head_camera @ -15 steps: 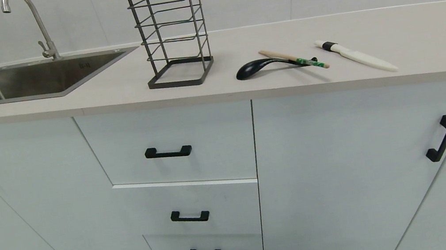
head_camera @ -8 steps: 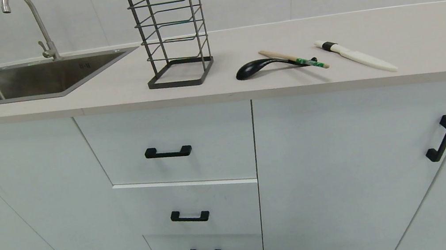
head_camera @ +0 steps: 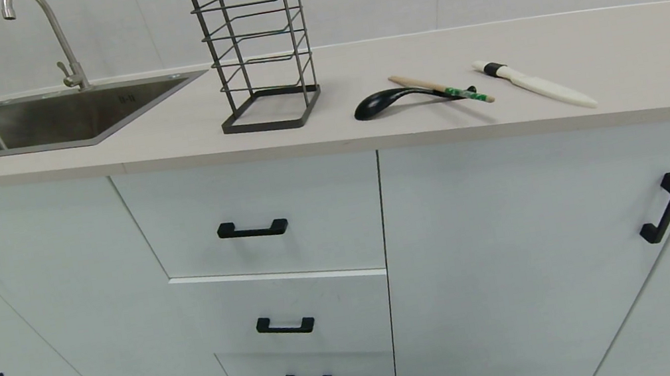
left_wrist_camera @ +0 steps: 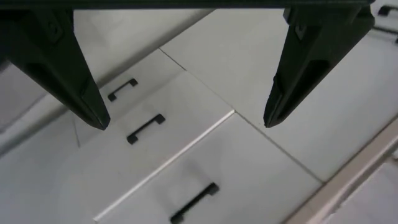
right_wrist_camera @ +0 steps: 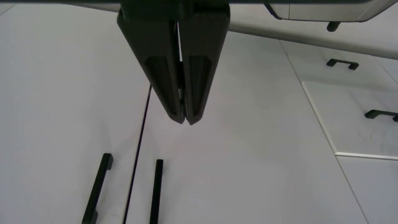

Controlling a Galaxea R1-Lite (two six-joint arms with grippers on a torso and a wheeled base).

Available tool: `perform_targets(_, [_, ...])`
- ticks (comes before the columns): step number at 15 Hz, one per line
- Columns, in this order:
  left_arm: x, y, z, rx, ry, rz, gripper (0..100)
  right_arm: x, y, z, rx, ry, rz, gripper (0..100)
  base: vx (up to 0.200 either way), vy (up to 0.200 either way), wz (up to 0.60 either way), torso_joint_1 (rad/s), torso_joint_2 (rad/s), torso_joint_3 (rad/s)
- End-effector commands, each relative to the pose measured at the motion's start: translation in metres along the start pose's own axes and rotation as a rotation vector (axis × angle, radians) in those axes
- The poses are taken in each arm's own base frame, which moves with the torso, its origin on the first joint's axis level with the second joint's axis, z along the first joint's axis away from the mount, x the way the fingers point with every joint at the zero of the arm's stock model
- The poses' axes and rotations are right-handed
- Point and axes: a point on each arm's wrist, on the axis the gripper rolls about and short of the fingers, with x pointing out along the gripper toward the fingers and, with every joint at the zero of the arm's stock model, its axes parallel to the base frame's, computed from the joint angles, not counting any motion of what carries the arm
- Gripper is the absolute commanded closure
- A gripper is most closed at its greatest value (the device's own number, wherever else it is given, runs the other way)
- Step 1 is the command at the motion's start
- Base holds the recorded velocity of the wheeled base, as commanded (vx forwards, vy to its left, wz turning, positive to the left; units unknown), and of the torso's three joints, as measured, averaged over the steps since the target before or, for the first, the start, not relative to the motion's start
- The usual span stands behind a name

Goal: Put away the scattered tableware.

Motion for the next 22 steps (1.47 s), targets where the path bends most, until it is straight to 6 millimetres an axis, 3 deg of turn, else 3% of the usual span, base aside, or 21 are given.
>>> perform_targets(1, [0.014,-0.002,-0.009,0.017,0.076,-0.079,0,0.0,0.0,0.0,0.0,0.001,0.001,100,0.0,0.0,0.0,0.0,0.0,0.0])
perform_targets(9, [0.024,-0.007,-0.02,0.042,0.13,-0.157,0,0.0,0.0,0.0,0.001,0.002,0.001,100,0.0,0.0,0.0,0.0,0.0,0.0])
perform_targets(13, [0.044,-0.003,-0.014,0.083,0.14,-0.268,0,0.0,0.0,0.0,0.001,0.002,0.001,100,0.0,0.0,0.0,0.0,0.0,0.0])
perform_targets(15, [0.062,-0.009,-0.025,0.182,0.197,-0.37,0,0.0,0.0,0.0,0.001,0.002,0.001,100,0.0,0.0,0.0,0.0,0.0,0.0])
perform_targets(18, [0.1,-0.005,-0.025,0.257,0.192,-0.438,0,0.0,0.0,0.0,0.001,0.002,0.001,100,0.0,0.0,0.0,0.0,0.0,0.0])
perform_targets(19, [0.131,-0.011,-0.026,0.275,0.164,-0.487,0,0.0,0.0,0.0,0.001,0.002,0.001,100,0.0,0.0,0.0,0.0,0.0,0.0])
perform_targets(20, [0.148,-0.017,-0.028,0.287,0.139,-0.513,0,0.0,0.0,0.0,0.001,0.002,0.001,100,0.0,0.0,0.0,0.0,0.0,0.0])
perform_targets(22, [0.155,-0.024,-0.032,0.282,0.125,-0.52,0,0.0,0.0,0.0,0.001,0.002,0.001,100,0.0,0.0,0.0,0.0,0.0,0.0])
